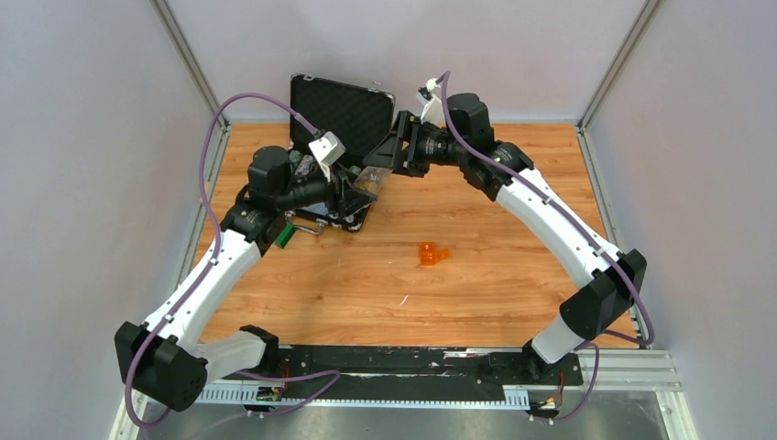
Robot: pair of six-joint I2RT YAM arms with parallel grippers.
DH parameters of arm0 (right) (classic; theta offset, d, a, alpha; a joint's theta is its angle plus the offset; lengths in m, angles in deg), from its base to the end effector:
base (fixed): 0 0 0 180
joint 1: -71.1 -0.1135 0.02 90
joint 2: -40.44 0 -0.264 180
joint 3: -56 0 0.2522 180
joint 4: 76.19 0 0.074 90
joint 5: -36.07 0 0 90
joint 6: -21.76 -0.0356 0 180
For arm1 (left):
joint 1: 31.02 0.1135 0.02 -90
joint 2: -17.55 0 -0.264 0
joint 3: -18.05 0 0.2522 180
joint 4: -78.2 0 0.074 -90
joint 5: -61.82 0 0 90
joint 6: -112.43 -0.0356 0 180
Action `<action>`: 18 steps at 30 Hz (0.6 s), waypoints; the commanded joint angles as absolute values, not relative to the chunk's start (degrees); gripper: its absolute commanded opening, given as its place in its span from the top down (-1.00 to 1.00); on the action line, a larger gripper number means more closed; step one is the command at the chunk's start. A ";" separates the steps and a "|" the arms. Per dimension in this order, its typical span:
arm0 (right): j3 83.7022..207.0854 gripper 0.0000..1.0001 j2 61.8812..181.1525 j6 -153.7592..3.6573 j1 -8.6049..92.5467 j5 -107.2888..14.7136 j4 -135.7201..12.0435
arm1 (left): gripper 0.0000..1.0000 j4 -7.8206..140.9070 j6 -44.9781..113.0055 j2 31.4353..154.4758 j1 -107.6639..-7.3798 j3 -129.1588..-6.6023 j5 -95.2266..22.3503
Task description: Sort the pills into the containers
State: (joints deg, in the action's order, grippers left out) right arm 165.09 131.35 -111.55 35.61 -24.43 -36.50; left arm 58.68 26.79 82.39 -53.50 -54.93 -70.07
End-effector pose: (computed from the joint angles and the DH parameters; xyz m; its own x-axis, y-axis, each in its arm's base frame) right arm 0.2841 0.2241 0.4177 -0.8197 0.1488 -0.5531 -0.4343 0.4681 0.7696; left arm 0.2274 -0.1198 0.3683 -0.2494 0.0420 -0.9675 0.8730 0.4420 -0.2059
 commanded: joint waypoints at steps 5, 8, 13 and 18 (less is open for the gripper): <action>168.12 0.41 130.97 -110.21 34.62 -25.65 -34.91 | 1.00 59.29 26.07 81.23 -53.52 -56.76 -68.85; 167.86 0.64 130.84 -103.09 34.87 -23.18 -36.34 | 1.00 59.30 27.36 80.55 -53.52 -56.55 -69.22; 162.44 0.66 129.58 -92.14 38.28 -8.25 -44.24 | 1.00 59.36 29.27 79.83 -53.53 -56.36 -73.92; 162.74 0.64 131.67 -84.62 42.76 15.60 -44.41 | 1.00 59.34 30.41 79.21 -53.57 -56.53 -79.83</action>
